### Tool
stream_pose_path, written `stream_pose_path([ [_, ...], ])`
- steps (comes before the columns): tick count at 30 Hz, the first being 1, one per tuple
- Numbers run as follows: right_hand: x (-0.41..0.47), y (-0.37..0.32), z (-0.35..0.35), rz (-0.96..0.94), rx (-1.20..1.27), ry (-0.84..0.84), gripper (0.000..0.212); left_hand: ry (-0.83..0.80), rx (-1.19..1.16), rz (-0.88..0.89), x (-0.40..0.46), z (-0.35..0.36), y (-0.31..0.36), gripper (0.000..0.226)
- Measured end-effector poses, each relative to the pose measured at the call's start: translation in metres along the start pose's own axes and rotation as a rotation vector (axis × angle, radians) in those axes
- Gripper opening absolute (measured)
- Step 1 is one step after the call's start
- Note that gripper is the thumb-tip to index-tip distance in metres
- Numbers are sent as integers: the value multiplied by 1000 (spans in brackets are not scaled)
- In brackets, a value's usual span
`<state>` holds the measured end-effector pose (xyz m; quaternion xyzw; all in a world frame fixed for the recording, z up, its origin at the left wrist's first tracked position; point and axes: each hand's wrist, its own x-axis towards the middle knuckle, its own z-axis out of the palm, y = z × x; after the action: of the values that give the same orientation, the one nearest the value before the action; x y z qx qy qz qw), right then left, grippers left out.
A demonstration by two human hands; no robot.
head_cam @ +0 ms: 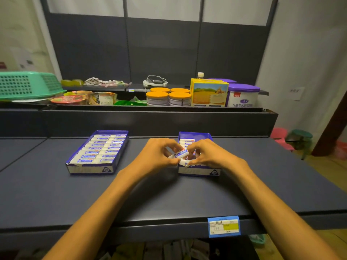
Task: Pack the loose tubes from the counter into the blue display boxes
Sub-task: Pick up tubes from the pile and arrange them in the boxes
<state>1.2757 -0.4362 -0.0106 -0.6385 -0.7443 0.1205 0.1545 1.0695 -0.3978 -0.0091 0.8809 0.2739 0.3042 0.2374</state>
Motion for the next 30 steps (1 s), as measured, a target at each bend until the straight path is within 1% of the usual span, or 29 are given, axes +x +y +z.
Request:
stream_pose_path([
  [4, 3, 5, 0, -1, 0, 9, 24, 0, -10, -9, 0, 0, 2, 26],
  [8, 6, 6, 1, 1, 12, 20, 20, 5, -19, -25, 0, 1, 4, 26],
  [14, 5, 8, 3, -2, 18, 37, 22, 4, -10, -30, -1, 2, 4, 26],
  [17, 3, 8, 0, -16, 22, 31, 17, 2, 8, -25, 1, 1, 4, 27],
  [19, 0, 11, -5, -12, 56, 76, 14, 2, 32, -21, 2, 0, 6, 27],
  [21, -4, 18, -10, 12, 100, 162, 17, 11, 55, -7, 5, -1, 10, 28],
  [23, -8, 27, -14, 48, 92, 234, 19, 8, 88, 8, 9, 0, 15, 30],
  [26, -14, 40, -16, 105, 43, 266, 24, -37, 123, 6, 17, 6, 24, 28],
  [30, -22, 52, -13, 141, 18, 284, 28, -155, 164, -41, 30, 16, 33, 26],
])
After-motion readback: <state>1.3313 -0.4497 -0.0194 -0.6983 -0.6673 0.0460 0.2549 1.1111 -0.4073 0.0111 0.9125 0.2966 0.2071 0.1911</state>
